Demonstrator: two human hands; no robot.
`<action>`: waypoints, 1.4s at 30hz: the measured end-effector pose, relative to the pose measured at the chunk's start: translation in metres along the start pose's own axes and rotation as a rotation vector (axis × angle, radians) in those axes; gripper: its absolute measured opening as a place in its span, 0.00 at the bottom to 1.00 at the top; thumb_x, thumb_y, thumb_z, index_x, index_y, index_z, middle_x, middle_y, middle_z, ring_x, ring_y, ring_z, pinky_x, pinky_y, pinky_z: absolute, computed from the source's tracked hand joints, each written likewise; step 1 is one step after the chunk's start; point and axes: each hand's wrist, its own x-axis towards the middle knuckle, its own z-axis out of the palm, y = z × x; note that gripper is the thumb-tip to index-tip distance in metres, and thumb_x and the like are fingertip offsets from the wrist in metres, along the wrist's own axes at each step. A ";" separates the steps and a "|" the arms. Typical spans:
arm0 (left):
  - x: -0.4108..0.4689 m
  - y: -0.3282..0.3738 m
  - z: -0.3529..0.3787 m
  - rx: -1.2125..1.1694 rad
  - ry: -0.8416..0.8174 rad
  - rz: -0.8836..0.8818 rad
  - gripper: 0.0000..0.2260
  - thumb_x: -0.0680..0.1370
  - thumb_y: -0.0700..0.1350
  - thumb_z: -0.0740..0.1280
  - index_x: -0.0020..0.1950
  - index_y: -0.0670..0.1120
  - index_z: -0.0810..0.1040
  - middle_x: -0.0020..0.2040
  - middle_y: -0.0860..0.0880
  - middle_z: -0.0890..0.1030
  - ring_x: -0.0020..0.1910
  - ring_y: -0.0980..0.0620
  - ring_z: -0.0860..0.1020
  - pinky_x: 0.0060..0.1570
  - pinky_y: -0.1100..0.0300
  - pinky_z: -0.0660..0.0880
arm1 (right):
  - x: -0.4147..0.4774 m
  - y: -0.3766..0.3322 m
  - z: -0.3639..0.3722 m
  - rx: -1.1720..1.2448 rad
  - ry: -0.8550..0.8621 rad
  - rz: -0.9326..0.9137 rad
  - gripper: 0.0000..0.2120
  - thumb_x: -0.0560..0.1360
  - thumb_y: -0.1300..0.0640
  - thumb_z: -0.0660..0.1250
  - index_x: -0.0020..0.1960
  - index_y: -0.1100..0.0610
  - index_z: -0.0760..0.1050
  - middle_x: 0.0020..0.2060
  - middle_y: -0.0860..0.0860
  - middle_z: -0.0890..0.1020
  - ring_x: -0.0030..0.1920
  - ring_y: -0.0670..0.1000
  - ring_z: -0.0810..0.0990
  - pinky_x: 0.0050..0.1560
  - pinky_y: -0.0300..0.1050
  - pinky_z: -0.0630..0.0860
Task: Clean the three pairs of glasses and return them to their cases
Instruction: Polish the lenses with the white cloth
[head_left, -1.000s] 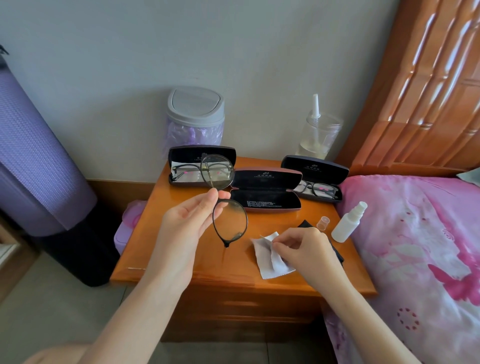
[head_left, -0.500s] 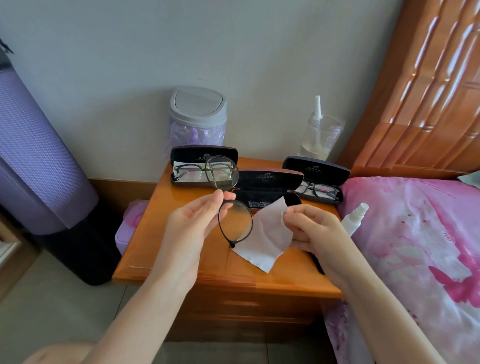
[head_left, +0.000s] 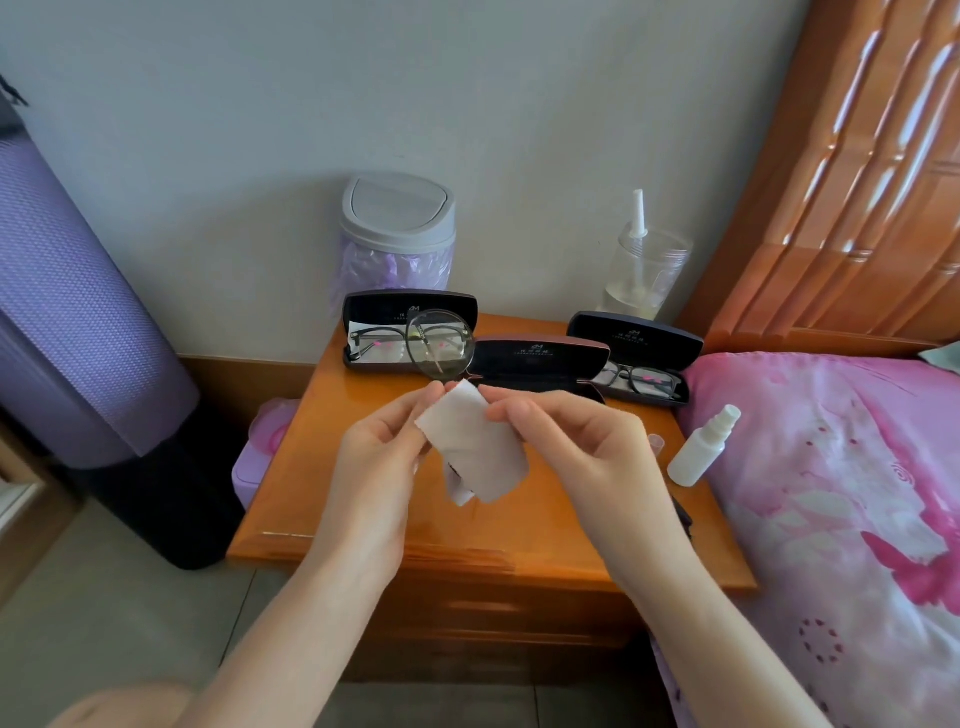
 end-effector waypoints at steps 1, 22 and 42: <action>0.000 -0.001 0.000 0.009 0.001 0.000 0.09 0.69 0.53 0.66 0.40 0.52 0.85 0.39 0.55 0.85 0.46 0.61 0.81 0.53 0.61 0.73 | 0.000 0.003 0.000 0.015 0.040 0.007 0.07 0.75 0.60 0.67 0.51 0.57 0.83 0.48 0.47 0.85 0.48 0.41 0.81 0.46 0.32 0.76; -0.002 -0.002 0.005 0.008 -0.062 0.024 0.10 0.74 0.48 0.65 0.38 0.53 0.85 0.38 0.57 0.85 0.37 0.60 0.82 0.32 0.67 0.77 | 0.009 0.019 0.009 0.201 -0.008 0.360 0.26 0.62 0.58 0.77 0.59 0.56 0.76 0.54 0.53 0.81 0.52 0.55 0.82 0.53 0.54 0.81; -0.007 -0.002 0.009 0.086 -0.017 0.054 0.17 0.77 0.44 0.64 0.35 0.63 0.83 0.38 0.61 0.84 0.44 0.55 0.80 0.37 0.67 0.77 | 0.005 0.020 0.005 0.035 -0.134 0.323 0.11 0.73 0.52 0.70 0.54 0.55 0.82 0.47 0.50 0.85 0.48 0.45 0.82 0.43 0.30 0.75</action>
